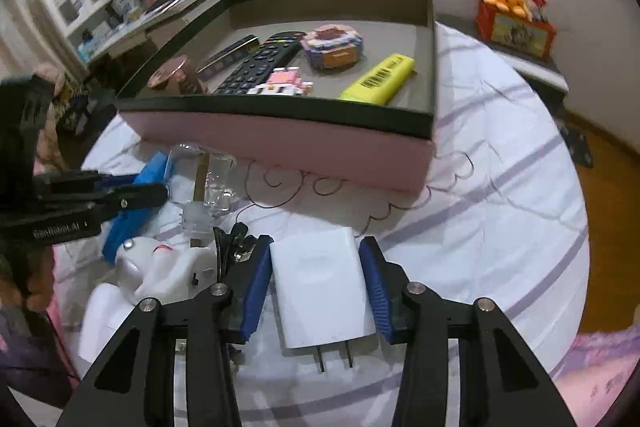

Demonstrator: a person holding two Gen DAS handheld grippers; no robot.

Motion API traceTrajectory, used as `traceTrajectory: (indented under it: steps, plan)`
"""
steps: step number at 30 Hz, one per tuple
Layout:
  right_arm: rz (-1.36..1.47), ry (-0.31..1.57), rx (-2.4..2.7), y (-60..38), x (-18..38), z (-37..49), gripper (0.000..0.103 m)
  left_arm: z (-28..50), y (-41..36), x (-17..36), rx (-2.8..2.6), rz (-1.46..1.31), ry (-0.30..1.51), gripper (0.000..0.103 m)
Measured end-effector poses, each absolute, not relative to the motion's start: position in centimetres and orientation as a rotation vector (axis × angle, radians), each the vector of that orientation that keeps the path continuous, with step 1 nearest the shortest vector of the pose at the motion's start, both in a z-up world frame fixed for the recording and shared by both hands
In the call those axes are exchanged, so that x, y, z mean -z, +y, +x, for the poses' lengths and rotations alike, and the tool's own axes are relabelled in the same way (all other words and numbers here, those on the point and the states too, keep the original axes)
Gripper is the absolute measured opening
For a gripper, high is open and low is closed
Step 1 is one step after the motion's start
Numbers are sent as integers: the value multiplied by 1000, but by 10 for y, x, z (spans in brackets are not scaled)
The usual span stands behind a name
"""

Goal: Organize rigid objects

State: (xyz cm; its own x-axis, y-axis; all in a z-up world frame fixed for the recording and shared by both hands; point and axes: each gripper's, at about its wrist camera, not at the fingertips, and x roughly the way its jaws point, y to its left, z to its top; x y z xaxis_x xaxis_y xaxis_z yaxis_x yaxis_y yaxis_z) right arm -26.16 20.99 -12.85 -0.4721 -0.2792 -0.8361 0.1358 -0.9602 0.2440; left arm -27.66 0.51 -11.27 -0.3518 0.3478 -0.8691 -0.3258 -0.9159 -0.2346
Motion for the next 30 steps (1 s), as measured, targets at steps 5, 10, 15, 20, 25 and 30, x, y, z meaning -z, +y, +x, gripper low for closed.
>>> traceTrajectory:
  steps: [5, 10, 15, 20, 25, 30]
  plan:
    - [1446, -273, 2523, 216, 124, -260, 45, -272, 4, 105, -2285, -1466, -60, 26]
    - [1431, -362, 2532, 222, 118, -258, 45, -264, 2, 92, -2295, -1429, -66, 26]
    - [1386, -362, 2556, 220, 103, -249, 44, -254, 0, 77, -2303, -1391, -86, 26]
    - [1347, -373, 2574, 218, 91, -238, 44, -243, -5, 64, -2308, -1368, -120, 25]
    - [1289, -351, 2621, 215, 68, -223, 44, -227, -10, 45, -2348, -1313, -119, 23]
    - [1211, -327, 2663, 211, 44, -202, 44, -205, -16, 17, -2378, -1224, -121, 20]
